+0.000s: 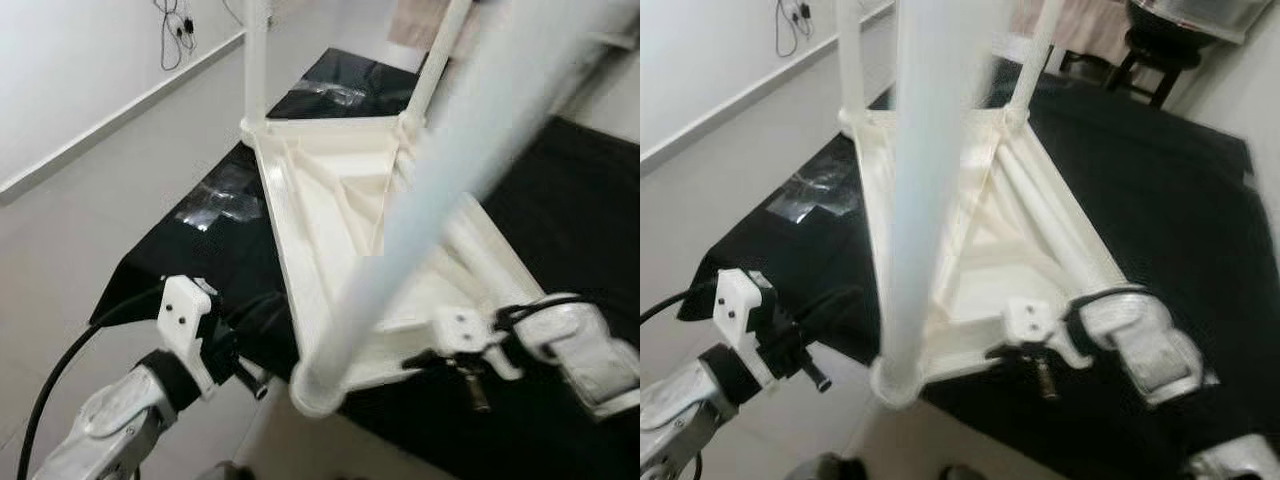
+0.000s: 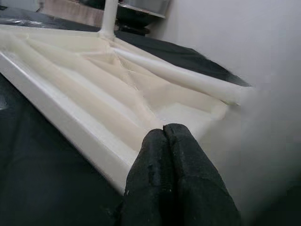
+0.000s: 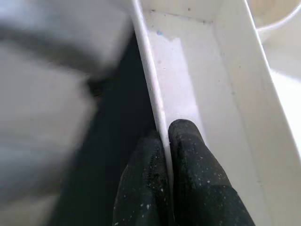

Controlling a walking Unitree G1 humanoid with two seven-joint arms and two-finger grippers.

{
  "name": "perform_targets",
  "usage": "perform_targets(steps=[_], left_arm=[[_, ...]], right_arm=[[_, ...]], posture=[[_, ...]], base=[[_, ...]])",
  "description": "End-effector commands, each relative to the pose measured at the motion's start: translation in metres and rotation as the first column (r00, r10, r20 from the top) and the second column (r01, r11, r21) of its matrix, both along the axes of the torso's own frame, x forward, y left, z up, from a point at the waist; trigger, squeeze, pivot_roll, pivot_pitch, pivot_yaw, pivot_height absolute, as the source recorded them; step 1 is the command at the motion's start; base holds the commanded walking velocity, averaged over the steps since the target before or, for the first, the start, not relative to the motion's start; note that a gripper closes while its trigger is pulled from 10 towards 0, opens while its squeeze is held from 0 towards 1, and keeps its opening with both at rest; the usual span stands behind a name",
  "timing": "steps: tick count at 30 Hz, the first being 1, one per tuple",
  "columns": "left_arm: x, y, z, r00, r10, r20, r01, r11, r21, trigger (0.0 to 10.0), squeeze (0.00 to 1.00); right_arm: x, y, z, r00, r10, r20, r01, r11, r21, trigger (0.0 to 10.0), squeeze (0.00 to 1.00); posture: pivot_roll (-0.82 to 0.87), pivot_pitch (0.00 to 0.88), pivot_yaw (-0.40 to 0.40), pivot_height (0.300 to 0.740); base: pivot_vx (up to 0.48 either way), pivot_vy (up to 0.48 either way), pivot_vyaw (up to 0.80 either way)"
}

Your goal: Building children table

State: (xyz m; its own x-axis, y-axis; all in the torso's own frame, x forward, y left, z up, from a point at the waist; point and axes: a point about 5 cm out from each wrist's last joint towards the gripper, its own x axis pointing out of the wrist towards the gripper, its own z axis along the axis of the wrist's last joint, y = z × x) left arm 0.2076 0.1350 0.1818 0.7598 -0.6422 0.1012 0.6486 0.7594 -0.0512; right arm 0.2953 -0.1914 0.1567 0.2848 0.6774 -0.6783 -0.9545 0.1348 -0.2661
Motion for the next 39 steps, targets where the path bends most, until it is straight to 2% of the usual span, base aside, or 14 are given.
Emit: perform_targets(steps=[1,5,6,13,17,22,23,24,30,32,36,37,38,39], left_arm=[[-0.002,0.001,-0.004,1.0,0.003,-0.019,-0.003,1.0,0.007,10.0,0.0],[-0.002,0.001,-0.004,1.0,0.003,-0.019,-0.003,1.0,0.007,10.0,0.0],[-0.002,0.001,-0.004,1.0,0.003,-0.019,-0.003,1.0,0.007,10.0,0.0],[-0.002,0.001,-0.004,1.0,0.002,-0.019,-0.002,1.0,0.007,10.0,0.0],[-0.002,0.001,-0.005,1.0,0.001,-0.018,-0.001,1.0,0.006,10.0,0.0],[-0.001,0.001,-0.005,1.0,0.0,-0.019,0.0,1.0,0.006,10.0,0.0],[-0.001,0.001,-0.005,1.0,-0.002,-0.019,0.002,1.0,0.007,10.0,0.0],[-0.001,0.001,-0.005,1.0,-0.003,-0.019,0.003,1.0,0.008,10.0,0.0],[-0.001,0.001,-0.006,1.0,-0.003,-0.02,0.004,1.0,0.009,10.0,0.0],[-0.001,0.001,-0.006,1.0,-0.003,-0.019,0.003,1.0,0.011,10.0,0.0],[-0.001,0.001,-0.007,1.0,-0.001,-0.018,0.001,1.0,0.016,10.0,0.0],[-0.001,0.001,-0.007,1.0,0.003,-0.017,-0.002,1.0,0.022,10.0,0.0],[-0.001,0.001,-0.007,1.0,0.003,-0.017,-0.002,1.0,0.022,10.0,0.0],[-0.001,0.001,-0.007,1.0,0.006,-0.014,-0.006,1.0,0.029,10.0,0.0]], right_arm=[[0.027,-0.016,0.004,0.939,-0.318,0.134,0.317,0.948,0.025,0.0,0.0],[0.032,-0.014,0.007,0.916,-0.373,0.152,0.37,0.928,0.044,0.0,0.0],[0.036,-0.01,0.011,0.885,-0.426,0.186,0.421,0.905,0.066,10.0,0.0],[0.029,-0.001,0.01,0.888,-0.425,0.175,0.421,0.905,0.062,10.0,0.0],[0.021,0.019,0.016,0.937,-0.321,0.141,0.299,0.942,0.154,10.0,0.0],[0.017,0.029,0.021,0.954,-0.27,0.128,0.239,0.947,0.214,10.0,0.0],[0.014,0.044,0.029,0.966,-0.235,0.108,0.194,0.934,0.299,10.0,0.61],[0.011,0.059,0.036,0.973,-0.216,0.086,0.167,0.907,0.386,10.0,1.0],[0.01,0.077,0.044,0.971,-0.23,0.058,0.173,0.855,0.488,10.0,1.0],[0.021,0.087,0.047,0.922,-0.372,0.103,0.264,0.802,0.537,10.0,1.0],[0.024,0.089,0.047,0.901,-0.418,0.117,0.287,0.776,0.562,10.0,0.97],[0.023,0.086,0.048,0.903,-0.411,0.123,0.279,0.78,0.56,10.0,0.62],[0.023,0.086,0.048,0.903,-0.411,0.123,0.279,0.78,0.56,10.0,0.62],[0.024,0.08,0.049,0.904,-0.407,0.132,0.273,0.786,0.555,10.0,0.27]], posture=[[0.03,0.16,-0.117,0.74],[0.03,0.162,-0.117,0.74],[0.03,0.162,-0.118,0.74],[0.03,0.162,-0.118,0.74],[0.03,0.158,-0.116,0.74],[0.03,0.158,-0.116,0.74],[0.03,0.154,-0.116,0.74],[0.03,0.154,-0.116,0.74],[0.03,0.15,-0.116,0.74],[0.04,0.143,-0.115,0.74],[0.04,0.14,-0.115,0.74],[0.04,0.138,-0.114,0.74],[0.04,0.138,-0.114,0.74],[0.04,0.138,-0.114,0.74]], base=[[0.0,0.0,0.0],[0.0,0.0,0.0],[0.0,0.0,0.0],[0.0,0.0,0.0],[0.0,0.0,0.0],[0.0,0.0,0.0],[0.0,0.0,0.0],[0.0,0.0,0.0],[0.0,0.0,0.0],[0.0,0.0,0.0],[0.0,0.0,0.0],[0.0,0.0,0.0],[0.0,0.0,0.0],[0.0,0.0,0.0]])
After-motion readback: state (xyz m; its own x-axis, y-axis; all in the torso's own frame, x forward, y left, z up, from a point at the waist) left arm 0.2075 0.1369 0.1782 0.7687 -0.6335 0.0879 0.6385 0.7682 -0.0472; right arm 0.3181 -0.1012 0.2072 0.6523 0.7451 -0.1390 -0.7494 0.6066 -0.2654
